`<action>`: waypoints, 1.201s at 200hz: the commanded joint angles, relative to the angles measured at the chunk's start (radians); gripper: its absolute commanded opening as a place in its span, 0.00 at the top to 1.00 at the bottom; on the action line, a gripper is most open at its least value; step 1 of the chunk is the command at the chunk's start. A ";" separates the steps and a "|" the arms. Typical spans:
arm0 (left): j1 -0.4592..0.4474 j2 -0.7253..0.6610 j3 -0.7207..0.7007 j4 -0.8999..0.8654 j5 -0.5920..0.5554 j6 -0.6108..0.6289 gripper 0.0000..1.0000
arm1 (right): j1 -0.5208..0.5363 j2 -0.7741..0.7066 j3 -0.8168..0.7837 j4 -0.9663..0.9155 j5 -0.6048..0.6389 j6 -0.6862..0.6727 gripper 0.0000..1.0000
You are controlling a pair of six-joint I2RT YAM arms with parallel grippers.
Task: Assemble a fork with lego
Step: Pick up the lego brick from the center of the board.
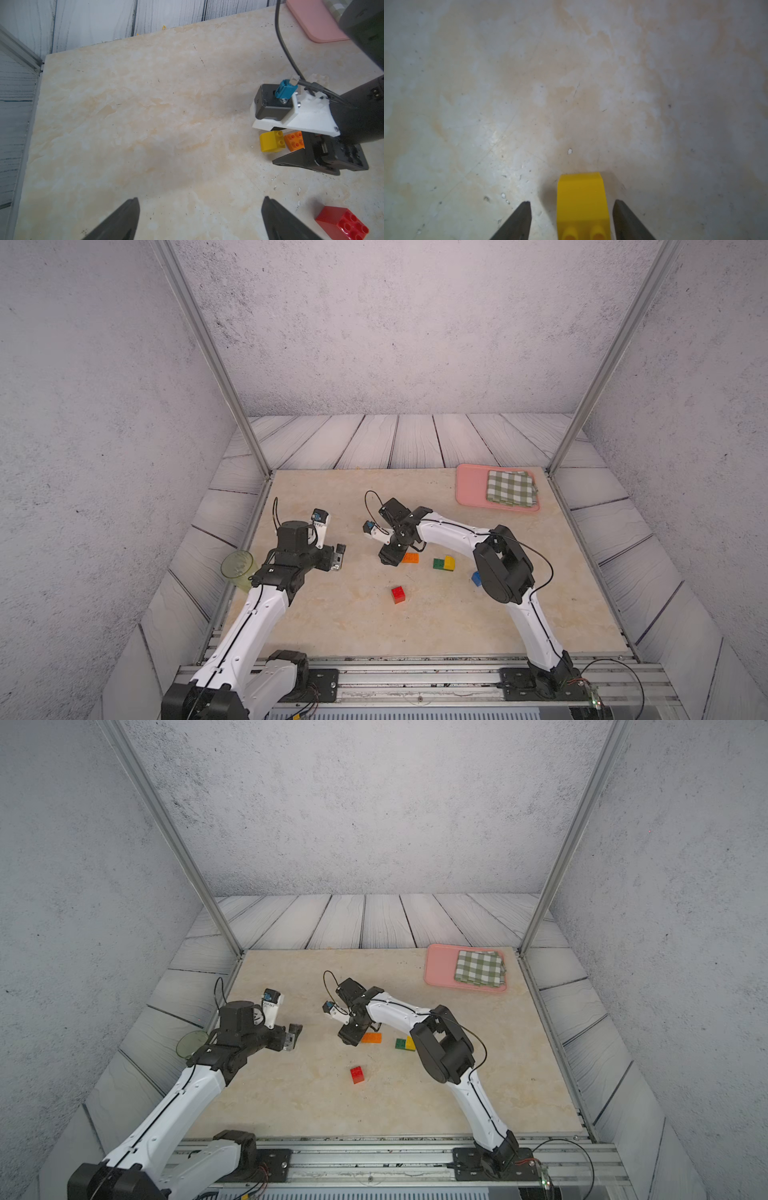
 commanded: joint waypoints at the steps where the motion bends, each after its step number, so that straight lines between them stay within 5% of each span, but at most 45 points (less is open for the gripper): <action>1: 0.005 0.011 -0.002 0.025 0.018 0.011 0.02 | 0.001 0.026 0.011 -0.011 -0.027 -0.017 0.40; 90: 0.005 0.047 0.016 0.029 0.032 0.009 0.02 | 0.001 0.025 0.001 -0.014 -0.017 -0.030 0.68; 142: 0.005 0.035 0.036 0.035 0.045 0.018 0.02 | -0.001 -0.036 -0.020 -0.021 -0.027 -0.068 1.00; 240: -0.080 0.012 0.071 0.043 0.246 0.078 0.02 | -0.026 -0.212 -0.102 -0.016 0.002 -0.227 1.00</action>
